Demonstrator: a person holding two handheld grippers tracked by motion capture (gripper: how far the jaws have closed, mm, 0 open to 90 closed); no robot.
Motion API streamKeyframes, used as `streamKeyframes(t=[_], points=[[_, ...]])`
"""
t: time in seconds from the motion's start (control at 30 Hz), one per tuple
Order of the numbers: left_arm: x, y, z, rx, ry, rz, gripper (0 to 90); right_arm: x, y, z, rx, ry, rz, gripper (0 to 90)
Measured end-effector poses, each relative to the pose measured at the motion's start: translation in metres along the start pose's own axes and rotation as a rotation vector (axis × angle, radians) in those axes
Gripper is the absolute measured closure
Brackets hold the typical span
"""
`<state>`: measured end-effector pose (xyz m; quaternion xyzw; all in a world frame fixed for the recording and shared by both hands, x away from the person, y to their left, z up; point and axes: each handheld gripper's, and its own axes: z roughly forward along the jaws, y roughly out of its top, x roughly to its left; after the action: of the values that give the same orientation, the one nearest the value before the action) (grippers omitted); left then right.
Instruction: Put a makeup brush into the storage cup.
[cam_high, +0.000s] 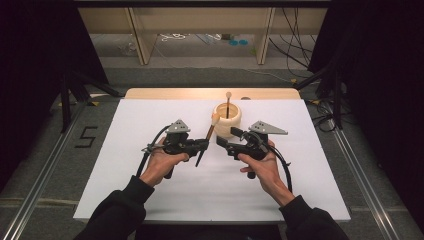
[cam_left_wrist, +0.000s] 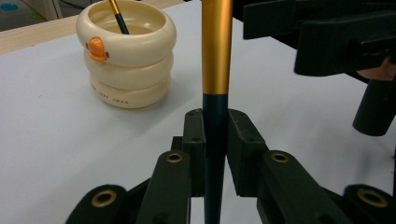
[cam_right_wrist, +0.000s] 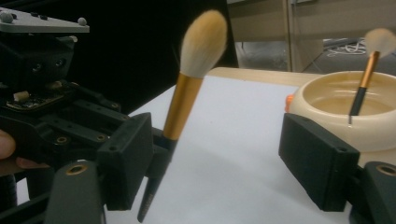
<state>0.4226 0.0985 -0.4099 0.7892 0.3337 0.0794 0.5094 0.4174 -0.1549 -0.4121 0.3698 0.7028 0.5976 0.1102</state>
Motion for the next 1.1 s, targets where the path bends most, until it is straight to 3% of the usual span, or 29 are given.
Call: streamKeyframes(t=[0.13,0.3,0.33,0.4,0.43,0.73,1.1], points=[[-0.002,0.0,0.001,-0.017,-0.004,0.001,78.5,0.002,0.0,0.009,-0.03,0.028,0.006,33.7],[-0.004,-0.001,0.001,-0.038,0.0,0.003,78.5,0.003,0.002,0.015,-0.009,0.044,0.024,39.5],[-0.004,-0.001,0.002,-0.041,-0.002,-0.002,78.5,0.003,0.001,0.017,-0.036,0.053,0.026,40.7],[-0.005,-0.002,0.002,-0.039,0.004,0.002,78.5,0.005,0.003,0.017,-0.015,0.055,0.033,43.2],[-0.005,-0.002,0.002,-0.041,0.005,0.003,78.5,0.005,0.003,0.019,-0.038,0.072,0.037,45.1],[-0.006,0.0,0.0,-0.079,0.008,-0.007,78.5,0.003,0.001,0.026,-0.038,0.097,0.077,59.0],[-0.008,0.001,0.0,-0.093,0.0,-0.009,78.5,0.004,0.001,0.03,-0.044,0.145,0.114,68.8]])
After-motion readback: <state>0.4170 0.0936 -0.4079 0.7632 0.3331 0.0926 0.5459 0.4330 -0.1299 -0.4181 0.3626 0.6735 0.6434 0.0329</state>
